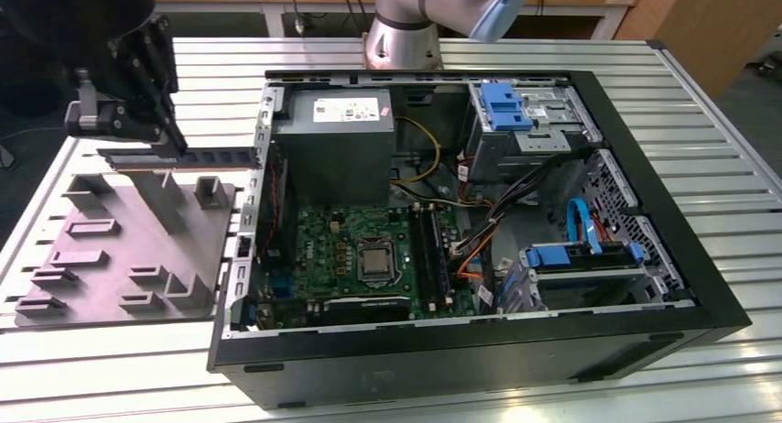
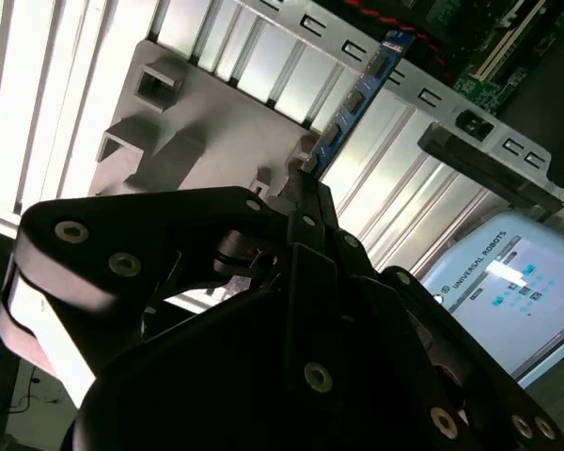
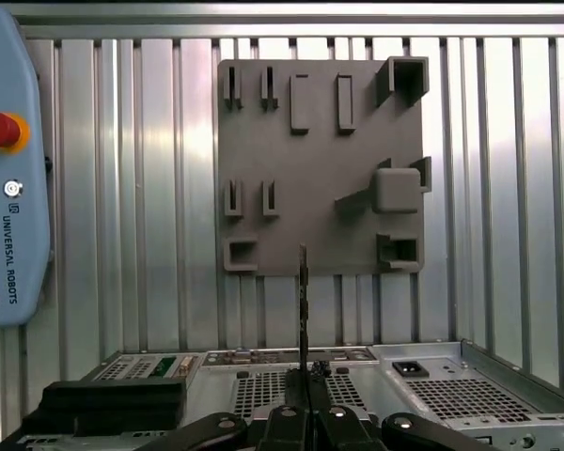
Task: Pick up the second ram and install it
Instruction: 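Pick up the second ram and move it above second insertion slot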
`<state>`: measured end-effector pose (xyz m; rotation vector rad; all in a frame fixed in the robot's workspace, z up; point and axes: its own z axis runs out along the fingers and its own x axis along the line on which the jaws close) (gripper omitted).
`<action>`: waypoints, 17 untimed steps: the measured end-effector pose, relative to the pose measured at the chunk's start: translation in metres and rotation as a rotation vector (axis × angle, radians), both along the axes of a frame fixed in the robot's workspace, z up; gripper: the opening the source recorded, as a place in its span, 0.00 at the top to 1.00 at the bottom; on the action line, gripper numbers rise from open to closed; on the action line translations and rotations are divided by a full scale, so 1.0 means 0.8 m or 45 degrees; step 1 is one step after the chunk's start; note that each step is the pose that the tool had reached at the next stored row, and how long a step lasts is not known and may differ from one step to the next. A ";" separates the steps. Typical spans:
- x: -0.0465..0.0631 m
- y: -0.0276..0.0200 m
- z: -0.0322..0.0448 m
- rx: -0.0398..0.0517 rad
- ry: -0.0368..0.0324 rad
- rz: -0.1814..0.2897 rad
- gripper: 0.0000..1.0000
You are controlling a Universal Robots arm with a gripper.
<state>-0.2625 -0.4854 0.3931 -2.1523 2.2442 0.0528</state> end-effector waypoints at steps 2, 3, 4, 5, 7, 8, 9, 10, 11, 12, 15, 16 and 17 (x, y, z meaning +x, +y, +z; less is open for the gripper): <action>0.007 0.0000 0.0000 0.000 0.0001 0.000 0.89; 0.010 0.0000 0.0000 0.000 0.0002 0.000 0.89; 0.014 0.0000 0.0001 0.000 0.0002 0.000 0.89; 0.017 0.0000 0.0001 0.000 0.0003 0.000 0.89; 0.025 0.0000 0.0000 0.000 0.0003 0.000 0.89; 0.029 0.0000 -0.0001 0.000 0.0002 0.000 0.89; 0.032 0.0000 0.0000 0.000 0.0003 0.000 0.89; 0.036 0.0000 -0.0001 0.000 0.0003 0.000 0.89; 0.039 0.0000 -0.0001 0.000 0.0003 0.000 0.89; 0.043 0.0000 -0.0001 0.000 0.0004 0.000 0.89; 0.054 0.0000 -0.0001 0.000 0.0005 0.000 0.89; 0.058 0.0000 -0.0001 0.000 0.0005 0.000 0.89; 0.062 0.0000 -0.0002 0.000 0.0005 0.000 0.89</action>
